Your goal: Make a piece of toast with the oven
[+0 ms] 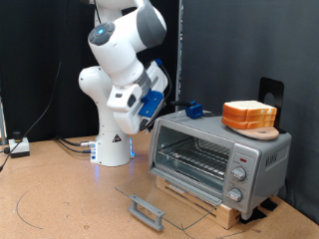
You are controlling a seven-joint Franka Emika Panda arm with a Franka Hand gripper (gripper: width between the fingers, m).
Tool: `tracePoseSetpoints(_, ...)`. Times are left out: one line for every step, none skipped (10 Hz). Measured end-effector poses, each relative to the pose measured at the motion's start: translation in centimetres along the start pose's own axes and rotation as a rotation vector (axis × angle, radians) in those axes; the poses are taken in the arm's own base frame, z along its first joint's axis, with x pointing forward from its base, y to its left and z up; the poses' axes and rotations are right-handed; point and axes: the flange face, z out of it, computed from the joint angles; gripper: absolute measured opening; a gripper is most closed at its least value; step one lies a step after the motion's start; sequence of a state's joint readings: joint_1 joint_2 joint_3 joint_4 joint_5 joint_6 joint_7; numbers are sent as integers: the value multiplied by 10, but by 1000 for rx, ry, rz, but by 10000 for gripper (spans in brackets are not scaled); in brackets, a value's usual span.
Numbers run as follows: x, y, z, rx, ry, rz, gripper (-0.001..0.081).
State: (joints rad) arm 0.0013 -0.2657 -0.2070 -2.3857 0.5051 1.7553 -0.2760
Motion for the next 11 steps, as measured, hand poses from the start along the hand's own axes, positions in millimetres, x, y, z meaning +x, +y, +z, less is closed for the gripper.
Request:
tracePoseSetpoints(-7, -12, -4, 3, -11, -130, 807)
tracePoseSetpoints(-14, -23, -10, -14, -15, -254, 807)
tracePoseSetpoints(-22, -33, -15, -45, -26, -376, 807)
tracePoseSetpoints(-30, -45, -21, -63, -34, -451, 807)
tracePoseSetpoints(-36, -50, -24, -79, -41, -496, 807)
tracePoseSetpoints(-35, -49, -23, -74, -41, -476, 807)
tracePoseSetpoints(-35, -54, -24, -61, -21, -525, 807)
tracePoseSetpoints(-40, -66, -30, -39, 16, -618, 807)
tracePoseSetpoints(-48, -78, -36, -23, 47, -700, 807)
tracePoseSetpoints(-58, -87, -41, -25, 64, -764, 807)
tracePoseSetpoints(-69, -95, -45, -30, 67, -792, 807)
